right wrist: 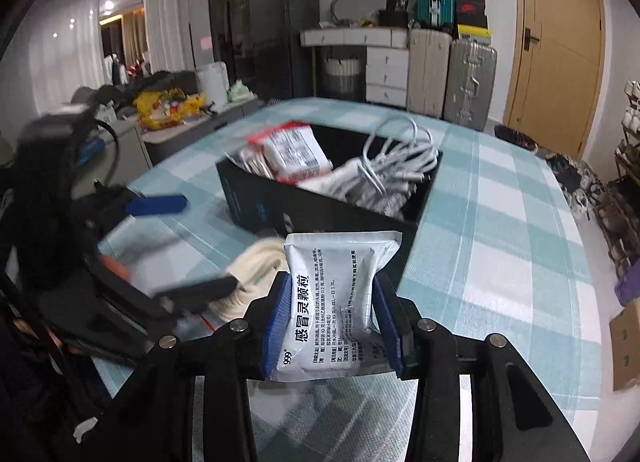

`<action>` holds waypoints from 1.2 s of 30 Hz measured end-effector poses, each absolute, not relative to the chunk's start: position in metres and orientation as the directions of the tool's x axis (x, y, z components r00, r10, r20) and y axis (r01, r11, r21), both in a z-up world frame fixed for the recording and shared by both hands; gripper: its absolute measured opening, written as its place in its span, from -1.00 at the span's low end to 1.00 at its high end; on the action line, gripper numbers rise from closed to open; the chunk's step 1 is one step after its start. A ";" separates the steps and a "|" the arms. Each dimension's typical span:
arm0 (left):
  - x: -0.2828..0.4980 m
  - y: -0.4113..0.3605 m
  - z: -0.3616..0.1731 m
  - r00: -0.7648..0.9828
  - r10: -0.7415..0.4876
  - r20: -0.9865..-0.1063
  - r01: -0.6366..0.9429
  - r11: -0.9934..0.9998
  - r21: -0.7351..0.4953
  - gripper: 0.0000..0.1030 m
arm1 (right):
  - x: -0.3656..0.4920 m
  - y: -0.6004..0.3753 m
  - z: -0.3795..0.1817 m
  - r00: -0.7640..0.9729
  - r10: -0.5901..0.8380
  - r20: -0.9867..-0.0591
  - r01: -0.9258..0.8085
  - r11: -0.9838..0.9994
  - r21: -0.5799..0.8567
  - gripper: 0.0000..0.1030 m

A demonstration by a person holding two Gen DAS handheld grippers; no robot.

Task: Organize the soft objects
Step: 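Grasp the white printed sachet with the right gripper while the left gripper grasps the rope bag, then carry the sachet and rope bag over the black box and release both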

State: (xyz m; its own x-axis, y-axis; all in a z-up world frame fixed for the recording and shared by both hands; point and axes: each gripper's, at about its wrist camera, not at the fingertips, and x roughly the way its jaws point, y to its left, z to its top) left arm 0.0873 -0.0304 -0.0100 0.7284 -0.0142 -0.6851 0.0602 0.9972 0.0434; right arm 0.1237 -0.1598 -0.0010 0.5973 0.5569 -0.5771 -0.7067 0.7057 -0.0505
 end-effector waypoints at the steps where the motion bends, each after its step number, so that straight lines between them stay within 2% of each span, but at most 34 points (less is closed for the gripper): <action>1: 0.089 -0.033 -0.011 0.722 -0.011 -0.692 0.064 0.997 0.051 1.00 | 0.123 -0.160 0.000 0.598 0.558 -0.576 -0.708 0.705 -0.052 -0.19; 5: 0.099 -0.041 -0.015 0.688 -0.001 -0.725 0.073 0.995 0.067 0.96 | 0.122 -0.162 0.000 0.598 0.561 -0.572 -0.708 0.705 -0.049 -0.19; 11: 0.105 -0.052 -0.020 0.661 0.001 -0.751 0.109 0.989 0.097 0.77 | 0.125 -0.167 -0.002 0.600 0.558 -0.573 -0.701 0.712 -0.041 -0.19; 15: 0.109 -0.060 -0.024 0.638 0.002 -0.770 0.136 0.984 0.115 0.41 | 0.126 -0.168 -0.003 0.601 0.556 -0.574 -0.699 0.714 -0.039 -0.19; 20: 0.107 -0.063 -0.022 0.634 -0.049 -0.772 0.169 0.983 0.075 0.03 | 0.128 -0.168 -0.004 0.601 0.551 -0.579 -0.695 0.718 -0.039 -0.19; 22: 0.106 -0.062 -0.021 0.635 -0.067 -0.769 0.177 0.982 0.061 -0.20 | 0.129 -0.169 -0.004 0.600 0.550 -0.580 -0.694 0.719 -0.037 -0.19; 24: 0.104 -0.062 -0.020 0.638 -0.076 -0.767 0.179 0.983 0.051 -0.29 | 0.129 -0.169 -0.004 0.603 0.550 -0.578 -0.693 0.720 -0.038 -0.19; 36: 0.089 -0.044 -0.002 0.691 -0.106 -0.715 0.148 0.989 -0.003 -0.34 | 0.130 -0.168 -0.003 0.604 0.560 -0.567 -0.697 0.716 -0.035 -0.19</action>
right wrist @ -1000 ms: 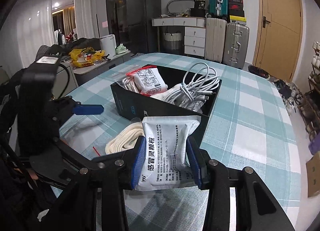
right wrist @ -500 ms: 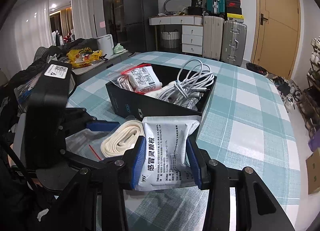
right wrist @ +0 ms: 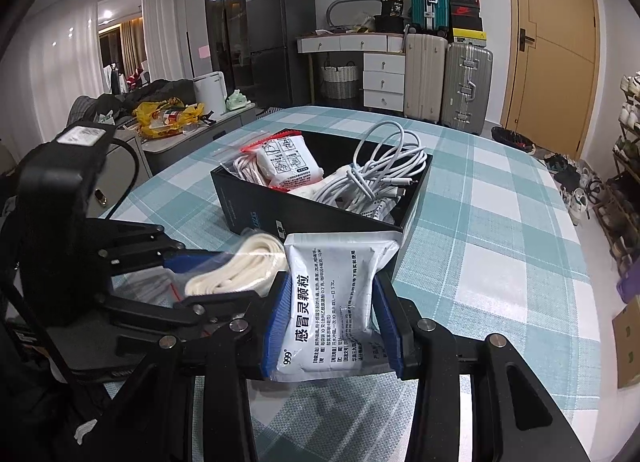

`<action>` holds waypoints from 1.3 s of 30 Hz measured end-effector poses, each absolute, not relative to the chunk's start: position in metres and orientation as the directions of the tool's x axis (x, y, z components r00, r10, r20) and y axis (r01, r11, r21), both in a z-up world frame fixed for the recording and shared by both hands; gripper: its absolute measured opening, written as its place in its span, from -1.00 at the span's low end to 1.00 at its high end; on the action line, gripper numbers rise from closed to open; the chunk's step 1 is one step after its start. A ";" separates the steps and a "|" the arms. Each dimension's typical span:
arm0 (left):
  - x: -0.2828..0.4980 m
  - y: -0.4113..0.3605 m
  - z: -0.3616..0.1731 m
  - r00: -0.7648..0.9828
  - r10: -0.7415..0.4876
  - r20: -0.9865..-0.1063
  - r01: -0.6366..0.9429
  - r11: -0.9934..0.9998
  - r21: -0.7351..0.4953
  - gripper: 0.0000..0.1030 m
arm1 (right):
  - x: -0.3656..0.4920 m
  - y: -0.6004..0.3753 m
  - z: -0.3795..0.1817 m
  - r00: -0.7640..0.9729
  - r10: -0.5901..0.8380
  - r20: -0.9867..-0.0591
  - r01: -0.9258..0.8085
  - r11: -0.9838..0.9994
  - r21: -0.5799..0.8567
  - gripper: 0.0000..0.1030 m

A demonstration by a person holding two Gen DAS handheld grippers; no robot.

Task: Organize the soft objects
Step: 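Carry the sachet and rope bag over the black box and release both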

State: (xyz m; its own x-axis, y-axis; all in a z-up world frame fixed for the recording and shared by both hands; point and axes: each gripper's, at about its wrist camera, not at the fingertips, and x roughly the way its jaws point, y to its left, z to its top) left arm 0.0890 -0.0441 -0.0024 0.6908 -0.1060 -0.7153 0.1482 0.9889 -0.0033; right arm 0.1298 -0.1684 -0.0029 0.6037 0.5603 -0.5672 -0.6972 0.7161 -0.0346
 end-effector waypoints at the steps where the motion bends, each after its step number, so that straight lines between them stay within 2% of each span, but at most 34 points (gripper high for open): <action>1: 0.088 -0.041 -0.001 0.697 -0.109 -0.709 0.145 0.989 -0.009 -0.34 | 0.129 -0.168 -0.003 0.604 0.563 -0.565 -0.698 0.715 -0.034 -0.19; 10: 0.077 -0.017 0.022 0.759 -0.108 -0.642 0.113 0.993 -0.033 -0.34 | 0.121 -0.163 0.003 0.609 0.601 -0.518 -0.712 0.702 -0.022 -0.19; 27: 0.099 0.016 0.060 0.820 -0.084 -0.566 0.069 0.996 -0.048 -0.33 | 0.129 -0.165 0.042 0.699 0.643 -0.312 -0.651 0.753 0.094 -0.19; 39: 0.125 0.023 0.068 0.825 -0.096 -0.557 0.075 0.995 -0.060 -0.33 | 0.162 -0.149 0.049 0.703 0.625 -0.339 -0.634 0.767 0.099 -0.19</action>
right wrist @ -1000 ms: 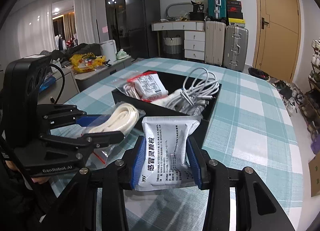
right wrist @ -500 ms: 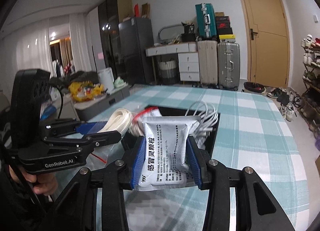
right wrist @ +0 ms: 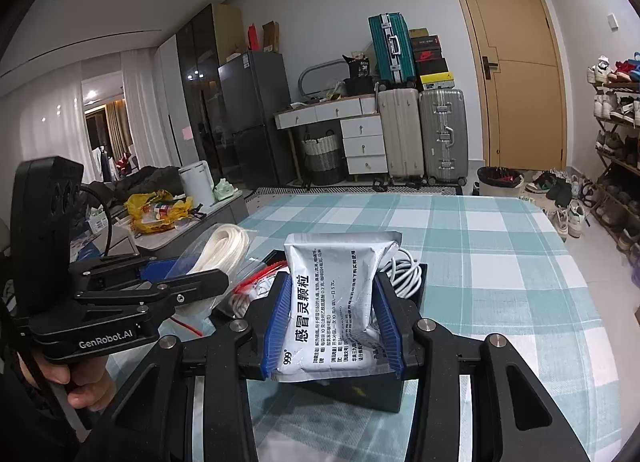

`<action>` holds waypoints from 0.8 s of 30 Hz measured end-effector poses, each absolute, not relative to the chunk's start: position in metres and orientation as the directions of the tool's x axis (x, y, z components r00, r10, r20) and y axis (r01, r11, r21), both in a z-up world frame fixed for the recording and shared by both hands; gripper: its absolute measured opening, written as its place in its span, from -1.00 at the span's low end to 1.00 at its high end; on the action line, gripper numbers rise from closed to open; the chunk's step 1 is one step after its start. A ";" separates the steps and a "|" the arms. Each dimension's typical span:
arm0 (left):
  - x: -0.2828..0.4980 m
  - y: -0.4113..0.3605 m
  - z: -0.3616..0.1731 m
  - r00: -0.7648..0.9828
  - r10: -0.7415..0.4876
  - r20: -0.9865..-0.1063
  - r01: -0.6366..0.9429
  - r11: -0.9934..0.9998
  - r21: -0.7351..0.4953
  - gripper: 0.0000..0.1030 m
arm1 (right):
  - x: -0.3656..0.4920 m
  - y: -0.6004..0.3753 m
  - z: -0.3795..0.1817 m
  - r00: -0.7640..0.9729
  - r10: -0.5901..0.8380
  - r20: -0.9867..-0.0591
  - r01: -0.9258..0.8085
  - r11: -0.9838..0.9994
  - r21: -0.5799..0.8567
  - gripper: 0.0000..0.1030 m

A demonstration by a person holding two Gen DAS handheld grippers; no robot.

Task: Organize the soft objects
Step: 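Carry the sachet and rope bag over the black box and release both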

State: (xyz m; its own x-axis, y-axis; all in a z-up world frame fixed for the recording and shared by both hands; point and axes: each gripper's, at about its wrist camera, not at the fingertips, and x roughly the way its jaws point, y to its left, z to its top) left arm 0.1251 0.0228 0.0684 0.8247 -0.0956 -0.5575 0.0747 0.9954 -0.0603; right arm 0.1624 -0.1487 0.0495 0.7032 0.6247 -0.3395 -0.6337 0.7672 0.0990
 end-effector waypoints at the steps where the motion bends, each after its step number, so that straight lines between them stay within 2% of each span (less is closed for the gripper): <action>1: 0.128 0.023 0.069 0.825 -0.098 -0.557 0.077 0.995 -0.060 -0.33 | 0.166 -0.146 0.049 0.702 0.622 -0.346 -0.633 0.768 0.096 -0.19; 12: 0.159 0.023 0.068 0.818 -0.104 -0.566 0.080 0.995 -0.066 -0.33 | 0.192 -0.130 0.040 0.718 0.572 -0.398 -0.603 0.795 0.055 -0.19; 24: 0.182 0.005 0.046 0.795 -0.083 -0.601 0.091 0.996 -0.017 -0.33 | 0.212 -0.120 0.025 0.728 0.508 -0.460 -0.571 0.821 0.003 -0.19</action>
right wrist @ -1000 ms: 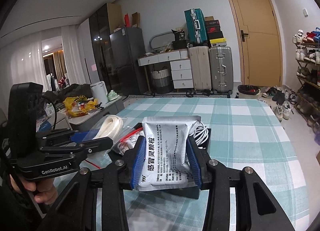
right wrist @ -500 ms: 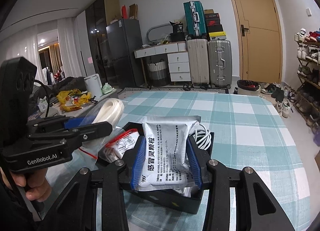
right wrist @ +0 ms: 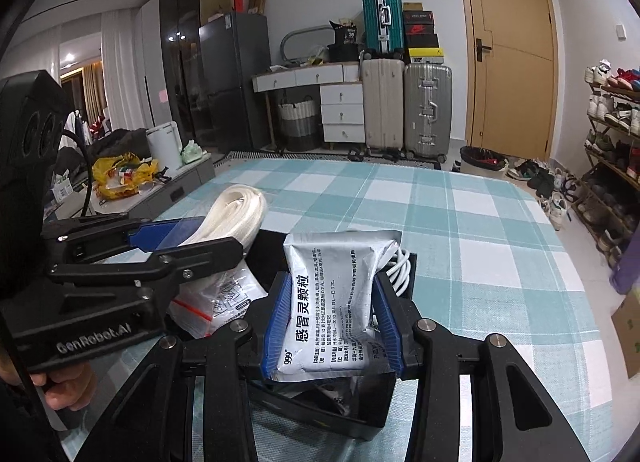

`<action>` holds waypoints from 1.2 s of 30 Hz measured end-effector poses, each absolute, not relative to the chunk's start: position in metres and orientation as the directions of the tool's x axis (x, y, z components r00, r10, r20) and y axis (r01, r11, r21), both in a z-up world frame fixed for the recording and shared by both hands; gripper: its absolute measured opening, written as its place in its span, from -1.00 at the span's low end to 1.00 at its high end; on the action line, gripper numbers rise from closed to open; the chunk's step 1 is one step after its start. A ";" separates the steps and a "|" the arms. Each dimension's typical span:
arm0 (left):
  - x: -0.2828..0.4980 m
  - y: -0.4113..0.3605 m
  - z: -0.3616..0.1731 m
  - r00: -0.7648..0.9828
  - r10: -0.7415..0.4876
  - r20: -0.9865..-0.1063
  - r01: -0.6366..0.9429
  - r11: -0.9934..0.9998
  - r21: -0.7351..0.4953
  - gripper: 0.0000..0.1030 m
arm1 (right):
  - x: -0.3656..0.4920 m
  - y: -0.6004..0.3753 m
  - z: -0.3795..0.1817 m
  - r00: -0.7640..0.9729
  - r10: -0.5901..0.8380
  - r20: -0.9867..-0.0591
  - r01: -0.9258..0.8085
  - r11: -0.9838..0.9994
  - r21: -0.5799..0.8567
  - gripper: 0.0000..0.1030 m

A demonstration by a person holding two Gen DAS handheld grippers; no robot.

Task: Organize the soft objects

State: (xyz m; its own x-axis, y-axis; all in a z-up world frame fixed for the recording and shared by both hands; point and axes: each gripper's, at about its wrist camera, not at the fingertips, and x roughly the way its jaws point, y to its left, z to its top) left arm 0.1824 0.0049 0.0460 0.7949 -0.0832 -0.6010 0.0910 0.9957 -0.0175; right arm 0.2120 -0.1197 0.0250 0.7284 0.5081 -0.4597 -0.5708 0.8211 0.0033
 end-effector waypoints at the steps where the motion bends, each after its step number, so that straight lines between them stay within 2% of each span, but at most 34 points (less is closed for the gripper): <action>1: 0.183 0.004 0.045 0.794 -0.082 -0.602 0.091 0.996 -0.015 -0.33 | 0.213 -0.118 0.024 0.732 0.501 -0.462 -0.568 0.823 -0.006 -0.19; 7: 0.185 0.004 0.040 0.789 -0.071 -0.610 0.085 0.996 -0.006 -0.30 | 0.217 -0.114 0.019 0.734 0.475 -0.485 -0.560 0.827 -0.037 -0.19; 10: 0.184 0.007 0.042 0.787 -0.076 -0.612 0.083 0.996 -0.016 -0.25 | 0.214 -0.117 0.019 0.729 0.489 -0.479 -0.574 0.818 -0.039 -0.05; 12: 0.181 0.009 0.043 0.786 -0.086 -0.612 0.085 0.996 -0.031 -0.22 | 0.208 -0.122 0.022 0.735 0.500 -0.458 -0.577 0.816 -0.036 0.21; 14: 0.177 0.011 0.045 0.790 -0.091 -0.607 0.084 0.996 -0.040 -0.04 | 0.201 -0.129 0.026 0.751 0.502 -0.429 -0.568 0.822 -0.032 0.42; 15: 0.174 0.012 0.046 0.793 -0.091 -0.602 0.083 0.996 -0.041 0.18 | 0.198 -0.131 0.027 0.753 0.504 -0.423 -0.568 0.823 -0.032 0.49; 17: 0.168 0.014 0.048 0.803 -0.086 -0.589 0.077 0.996 -0.041 0.26 | 0.193 -0.135 0.030 0.756 0.507 -0.415 -0.569 0.822 -0.033 0.65; 18: 0.165 0.014 0.049 0.805 -0.086 -0.587 0.077 0.996 -0.040 0.42 | 0.189 -0.137 0.031 0.762 0.503 -0.408 -0.564 0.825 -0.037 0.75; 19: 0.162 0.015 0.050 0.809 -0.079 -0.582 0.070 0.997 -0.038 0.69 | 0.186 -0.139 0.031 0.765 0.502 -0.403 -0.562 0.826 -0.037 0.79; 21: 0.154 0.018 0.051 0.826 -0.055 -0.562 0.046 0.998 -0.029 0.84 | 0.181 -0.143 0.031 0.765 0.506 -0.398 -0.562 0.827 -0.029 0.93; 25: 0.136 0.023 0.054 0.849 -0.047 -0.526 0.034 0.999 -0.034 1.00 | 0.171 -0.150 0.028 0.768 0.507 -0.391 -0.555 0.832 -0.011 0.98; 36: 0.108 0.030 0.044 0.875 0.009 -0.484 -0.024 0.999 -0.024 1.00 | 0.146 -0.159 0.022 0.763 0.545 -0.346 -0.576 0.818 0.018 0.99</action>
